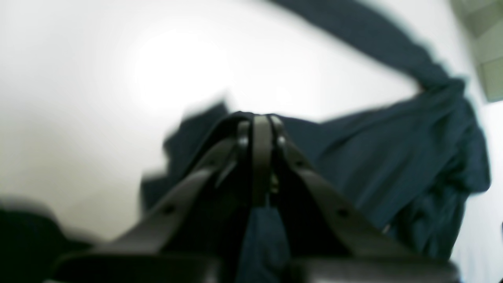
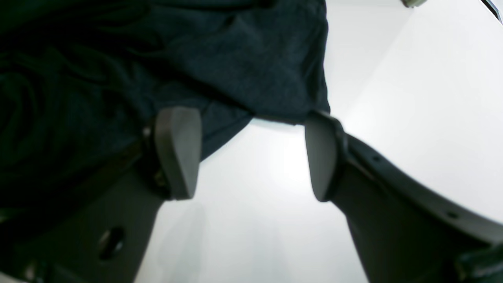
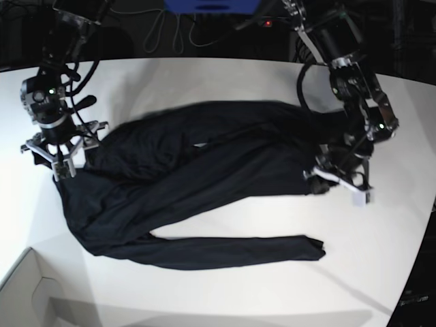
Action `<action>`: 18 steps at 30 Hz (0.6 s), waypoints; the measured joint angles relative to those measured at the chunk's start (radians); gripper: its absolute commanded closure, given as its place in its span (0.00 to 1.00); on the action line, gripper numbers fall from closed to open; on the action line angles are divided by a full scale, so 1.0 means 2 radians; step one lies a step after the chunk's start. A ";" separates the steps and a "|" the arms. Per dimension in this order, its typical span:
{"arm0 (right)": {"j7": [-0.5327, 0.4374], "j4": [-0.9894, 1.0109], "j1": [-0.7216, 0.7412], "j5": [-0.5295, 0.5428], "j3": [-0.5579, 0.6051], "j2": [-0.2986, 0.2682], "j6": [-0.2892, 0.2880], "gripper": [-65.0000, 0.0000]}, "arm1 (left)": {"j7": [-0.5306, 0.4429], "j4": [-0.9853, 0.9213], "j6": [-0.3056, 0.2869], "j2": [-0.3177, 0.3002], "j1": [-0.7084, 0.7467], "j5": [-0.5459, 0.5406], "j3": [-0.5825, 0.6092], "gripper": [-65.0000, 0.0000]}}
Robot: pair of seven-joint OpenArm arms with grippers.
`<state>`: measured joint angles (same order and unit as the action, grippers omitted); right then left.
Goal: Layout the t-shirt on the table in an organized manner, then fold the t-shirt properly
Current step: 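Release the sleeve with the left gripper and grasp the shirt body, then pull the grasped shirt with the left gripper away from the right gripper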
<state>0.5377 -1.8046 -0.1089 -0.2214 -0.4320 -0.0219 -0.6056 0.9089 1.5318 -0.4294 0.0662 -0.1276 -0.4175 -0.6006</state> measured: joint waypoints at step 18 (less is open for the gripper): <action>0.000 0.001 -0.009 -0.002 0.000 0.000 0.000 0.41 | -0.041 -0.187 0.002 -0.101 -0.267 0.001 0.000 0.99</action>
<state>0.5369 -1.8019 -0.1261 -0.2249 -0.4313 -0.0227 -0.6052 0.8265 1.1580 -0.4263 -0.1364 -0.6613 -0.4160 -0.6003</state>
